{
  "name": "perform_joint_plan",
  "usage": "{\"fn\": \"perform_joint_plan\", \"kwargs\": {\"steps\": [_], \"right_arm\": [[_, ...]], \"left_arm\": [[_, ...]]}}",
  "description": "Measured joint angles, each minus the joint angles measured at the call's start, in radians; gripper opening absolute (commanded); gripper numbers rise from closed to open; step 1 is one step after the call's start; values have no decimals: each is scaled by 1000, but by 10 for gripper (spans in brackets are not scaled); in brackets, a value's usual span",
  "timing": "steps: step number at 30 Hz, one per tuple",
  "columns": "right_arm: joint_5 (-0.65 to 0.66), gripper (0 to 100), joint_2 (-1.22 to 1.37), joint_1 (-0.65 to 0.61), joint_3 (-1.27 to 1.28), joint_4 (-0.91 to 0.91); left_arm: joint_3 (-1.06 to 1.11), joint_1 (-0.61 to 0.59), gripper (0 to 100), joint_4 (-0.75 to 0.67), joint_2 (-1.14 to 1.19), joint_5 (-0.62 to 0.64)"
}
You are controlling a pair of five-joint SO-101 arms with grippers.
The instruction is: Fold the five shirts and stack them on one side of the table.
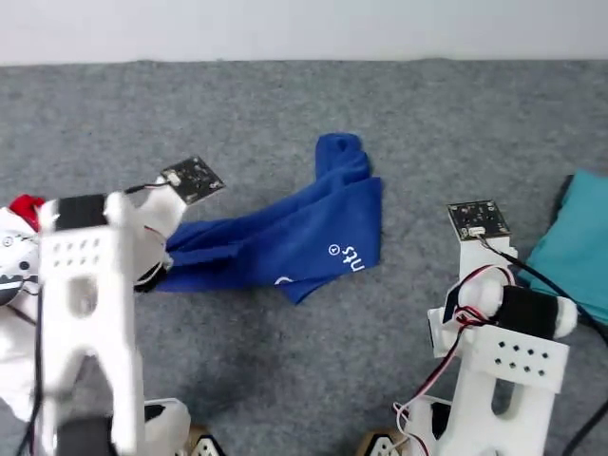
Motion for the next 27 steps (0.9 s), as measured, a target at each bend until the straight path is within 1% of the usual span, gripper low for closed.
{"fn": "perform_joint_plan", "kwargs": {"steps": [2,5,9,13,15,17,20,22,25,27], "right_arm": [[0,9,0,-8,0,0],[0,9,0,-57,0,0],[0,9,0,-146,0,-9],[0,9,0,-209,0,-87],[0,9,2,-244,0,-161],[31,9,23,-284,0,-249],[52,9,120,-347,-12,-362],[52,9,224,-379,-68,-400],[29,9,419,-442,-221,-410],[3,10,571,-477,-358,-385]], "left_arm": [[-37,-5,13,11,-135,60],[-97,-46,13,11,-310,152],[-126,-150,13,-25,-448,230],[-126,-265,13,-37,-511,256],[-126,-301,13,-37,-532,258],[-109,-316,13,-26,-560,255],[-48,-322,13,5,-595,255],[8,-322,14,9,-621,255],[98,-322,14,9,-680,255],[155,-322,14,9,-720,255]]}}
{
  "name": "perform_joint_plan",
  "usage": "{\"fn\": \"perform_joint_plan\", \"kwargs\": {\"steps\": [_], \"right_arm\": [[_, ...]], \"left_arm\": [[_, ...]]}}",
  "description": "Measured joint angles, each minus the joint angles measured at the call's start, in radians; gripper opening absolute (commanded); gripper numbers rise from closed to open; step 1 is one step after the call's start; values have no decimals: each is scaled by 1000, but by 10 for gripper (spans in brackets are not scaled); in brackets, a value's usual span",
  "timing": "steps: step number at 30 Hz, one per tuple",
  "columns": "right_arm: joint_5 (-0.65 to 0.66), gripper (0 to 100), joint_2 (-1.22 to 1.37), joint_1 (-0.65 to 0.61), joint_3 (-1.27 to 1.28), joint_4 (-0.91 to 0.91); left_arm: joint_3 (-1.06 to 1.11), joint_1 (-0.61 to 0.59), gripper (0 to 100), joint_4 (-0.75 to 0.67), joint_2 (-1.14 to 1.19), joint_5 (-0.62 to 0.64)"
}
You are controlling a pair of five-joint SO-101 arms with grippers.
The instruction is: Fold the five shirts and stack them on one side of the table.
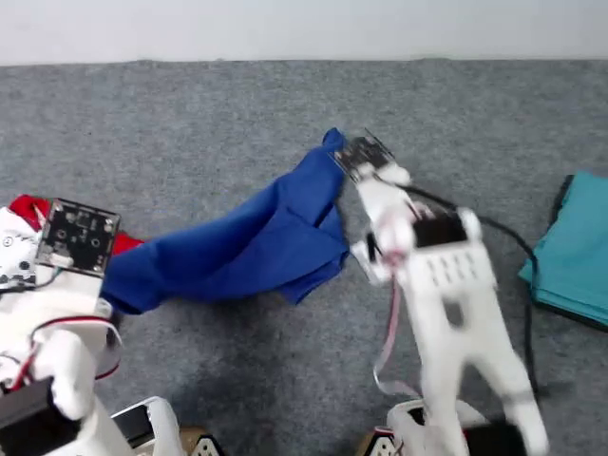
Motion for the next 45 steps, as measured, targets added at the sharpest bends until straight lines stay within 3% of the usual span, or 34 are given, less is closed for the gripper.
{"fn": "perform_joint_plan", "kwargs": {"steps": [9,12,18,34,39,45], "right_arm": [[-55,198,683,-155,-772,304],[-55,206,879,-198,-1037,396],[-55,206,1157,-261,-1410,400],[-55,199,1344,-310,-1502,400],[-55,0,1356,-342,-1502,400],[-55,9,1356,-336,-1536,400]], "left_arm": [[166,0,14,0,-153,0],[201,-2,14,0,-190,0],[226,-6,14,0,-226,0],[226,-6,14,0,-227,0],[226,-6,14,0,-227,0],[226,-6,14,0,-227,0]]}}
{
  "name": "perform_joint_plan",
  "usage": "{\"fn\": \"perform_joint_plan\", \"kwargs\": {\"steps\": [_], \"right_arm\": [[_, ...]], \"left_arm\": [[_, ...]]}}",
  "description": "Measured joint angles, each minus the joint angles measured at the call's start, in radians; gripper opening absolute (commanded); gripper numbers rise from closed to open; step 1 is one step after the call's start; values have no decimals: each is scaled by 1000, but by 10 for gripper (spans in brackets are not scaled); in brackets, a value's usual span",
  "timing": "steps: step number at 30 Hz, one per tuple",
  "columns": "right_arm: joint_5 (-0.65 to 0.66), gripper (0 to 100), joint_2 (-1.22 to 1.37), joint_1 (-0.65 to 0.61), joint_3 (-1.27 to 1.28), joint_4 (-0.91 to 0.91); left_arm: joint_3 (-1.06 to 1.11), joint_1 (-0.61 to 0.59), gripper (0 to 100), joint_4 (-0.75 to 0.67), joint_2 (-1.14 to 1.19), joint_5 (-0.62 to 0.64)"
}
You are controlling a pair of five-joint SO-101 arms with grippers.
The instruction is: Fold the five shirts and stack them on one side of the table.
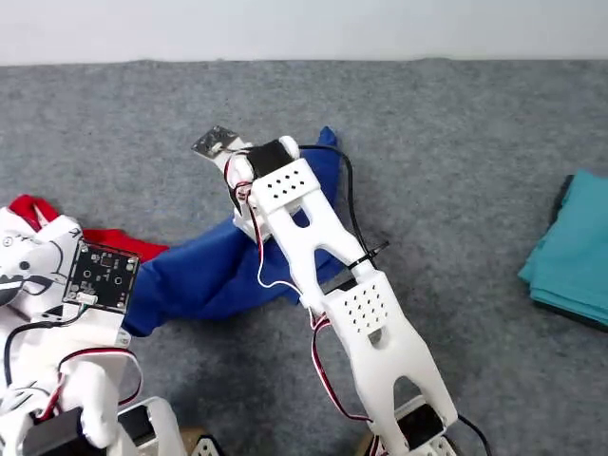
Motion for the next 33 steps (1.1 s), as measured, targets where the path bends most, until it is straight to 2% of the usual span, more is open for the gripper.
{"fn": "perform_joint_plan", "kwargs": {"steps": [7,20,24,27,33], "right_arm": [[55,9,-153,48,-6,0],[189,9,-741,227,61,2],[189,9,-904,308,61,2],[189,9,-1037,350,61,2],[196,9,-1278,417,61,-12]], "left_arm": [[0,0,14,-8,0,-2],[-137,2,14,-233,58,-6],[-342,2,14,-230,239,-6],[-565,12,14,-175,420,-6],[-1077,155,14,3,720,-6]]}}
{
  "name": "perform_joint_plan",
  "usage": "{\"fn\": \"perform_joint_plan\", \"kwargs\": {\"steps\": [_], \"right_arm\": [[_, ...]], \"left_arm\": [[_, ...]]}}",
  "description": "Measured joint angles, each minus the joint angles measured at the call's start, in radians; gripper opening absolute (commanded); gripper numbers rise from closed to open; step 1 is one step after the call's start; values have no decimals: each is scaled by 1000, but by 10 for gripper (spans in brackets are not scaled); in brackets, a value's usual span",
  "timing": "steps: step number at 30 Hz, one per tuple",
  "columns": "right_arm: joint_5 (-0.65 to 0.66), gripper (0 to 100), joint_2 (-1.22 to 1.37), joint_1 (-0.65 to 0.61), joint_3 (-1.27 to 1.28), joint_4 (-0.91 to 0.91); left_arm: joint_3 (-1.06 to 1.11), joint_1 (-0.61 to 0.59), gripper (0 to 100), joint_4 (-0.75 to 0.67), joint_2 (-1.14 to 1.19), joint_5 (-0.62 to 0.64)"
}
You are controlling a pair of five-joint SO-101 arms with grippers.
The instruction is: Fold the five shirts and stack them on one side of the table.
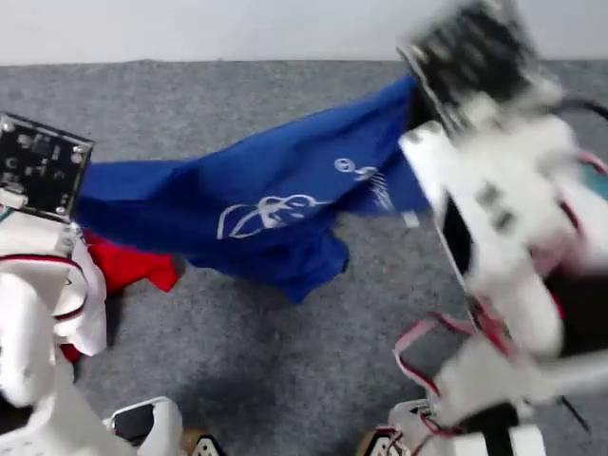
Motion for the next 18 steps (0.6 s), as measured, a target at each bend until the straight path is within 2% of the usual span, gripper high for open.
{"fn": "perform_joint_plan", "kwargs": {"steps": [3,9,18], "right_arm": [[38,9,-87,63,-2,-49],[106,9,-218,158,-2,-109],[158,9,-350,282,-8,-83]], "left_arm": [[-267,58,14,23,104,0],[-684,77,14,23,249,0],[-974,83,14,12,262,-133]]}}
